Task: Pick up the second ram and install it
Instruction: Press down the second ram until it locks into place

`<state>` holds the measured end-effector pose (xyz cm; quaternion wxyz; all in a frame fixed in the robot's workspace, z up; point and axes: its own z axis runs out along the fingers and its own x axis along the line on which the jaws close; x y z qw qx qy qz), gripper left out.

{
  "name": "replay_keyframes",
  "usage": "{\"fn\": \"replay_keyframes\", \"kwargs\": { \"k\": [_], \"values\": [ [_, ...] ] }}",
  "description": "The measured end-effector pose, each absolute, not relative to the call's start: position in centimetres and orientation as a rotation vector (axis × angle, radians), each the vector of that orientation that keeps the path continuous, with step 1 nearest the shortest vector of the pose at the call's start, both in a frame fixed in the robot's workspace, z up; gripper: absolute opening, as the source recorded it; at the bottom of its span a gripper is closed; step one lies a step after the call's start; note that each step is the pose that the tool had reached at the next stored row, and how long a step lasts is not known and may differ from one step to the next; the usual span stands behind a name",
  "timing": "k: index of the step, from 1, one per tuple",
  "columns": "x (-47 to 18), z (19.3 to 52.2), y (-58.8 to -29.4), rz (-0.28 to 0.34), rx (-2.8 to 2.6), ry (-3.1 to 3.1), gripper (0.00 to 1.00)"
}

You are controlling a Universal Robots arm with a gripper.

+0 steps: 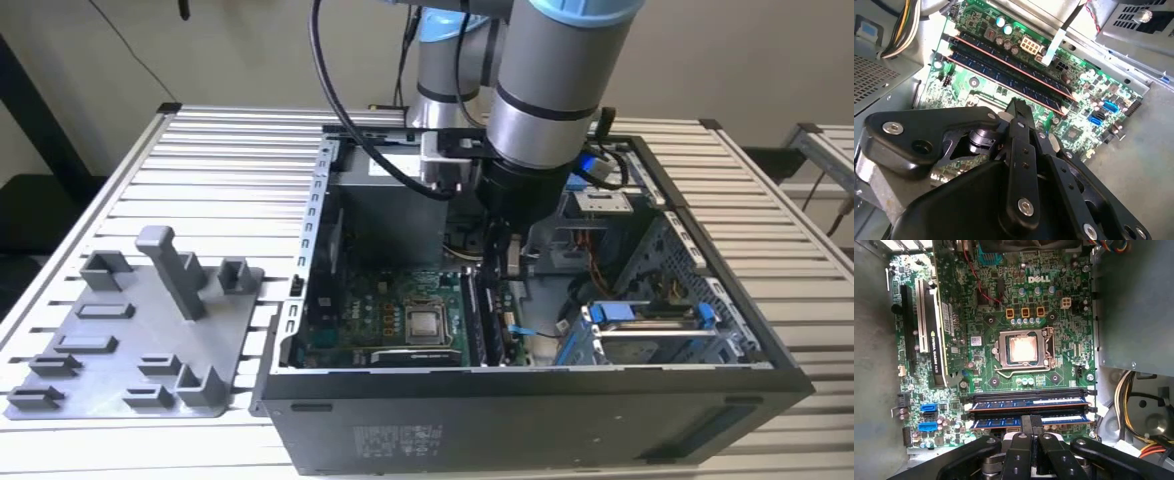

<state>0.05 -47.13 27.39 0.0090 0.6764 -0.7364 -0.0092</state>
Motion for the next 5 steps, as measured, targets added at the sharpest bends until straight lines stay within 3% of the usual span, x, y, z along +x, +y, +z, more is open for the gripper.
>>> {"fn": "replay_keyframes", "kwargs": {
  "k": [5],
  "values": [
    [0.05,27.42,-47.13,-0.028,2.113,-2.300,0.11]
  ]
}}
